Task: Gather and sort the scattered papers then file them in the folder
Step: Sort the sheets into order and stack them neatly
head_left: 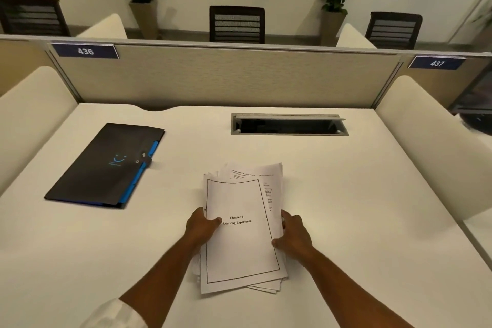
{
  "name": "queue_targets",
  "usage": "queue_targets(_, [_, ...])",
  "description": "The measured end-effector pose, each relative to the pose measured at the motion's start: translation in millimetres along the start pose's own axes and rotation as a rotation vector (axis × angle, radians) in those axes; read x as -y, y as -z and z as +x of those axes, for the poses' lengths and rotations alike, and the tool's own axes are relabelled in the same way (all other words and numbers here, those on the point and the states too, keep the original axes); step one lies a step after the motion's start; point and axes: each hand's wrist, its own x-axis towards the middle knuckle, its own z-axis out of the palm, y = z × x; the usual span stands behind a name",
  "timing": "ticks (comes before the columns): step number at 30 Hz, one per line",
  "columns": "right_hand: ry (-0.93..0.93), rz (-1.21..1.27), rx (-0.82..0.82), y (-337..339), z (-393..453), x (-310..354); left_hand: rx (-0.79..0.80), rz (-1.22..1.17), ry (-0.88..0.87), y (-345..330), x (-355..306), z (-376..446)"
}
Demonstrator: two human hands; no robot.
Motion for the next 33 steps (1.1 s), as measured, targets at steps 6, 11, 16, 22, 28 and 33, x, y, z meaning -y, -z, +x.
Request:
queue_targets(6, [0.098,-0.148,0.132,4,1,2,-0.03,0.063,-0.051,-17,-12,-2])
queue_targets(11, [-0.063,0.4,-0.043,14,-2,4,-0.058,-0.09,-0.254,-18,-7,-18])
queue_targets(16, [-0.063,0.737,-0.028,35,7,3,-0.007,-0.281,-0.395,-16,-15,-33])
queue_targets(22, [0.099,0.826,-0.213,62,4,33,-0.056,-0.315,-0.489,-16,-45,-45])
queue_targets(28, [0.506,0.971,-0.36,93,-24,59,-0.23,-0.543,-0.625,1,-75,-56])
queue_targets(33, [0.607,0.845,-0.347,91,-28,66,-0.206,-0.446,-0.65,4,-93,-62])
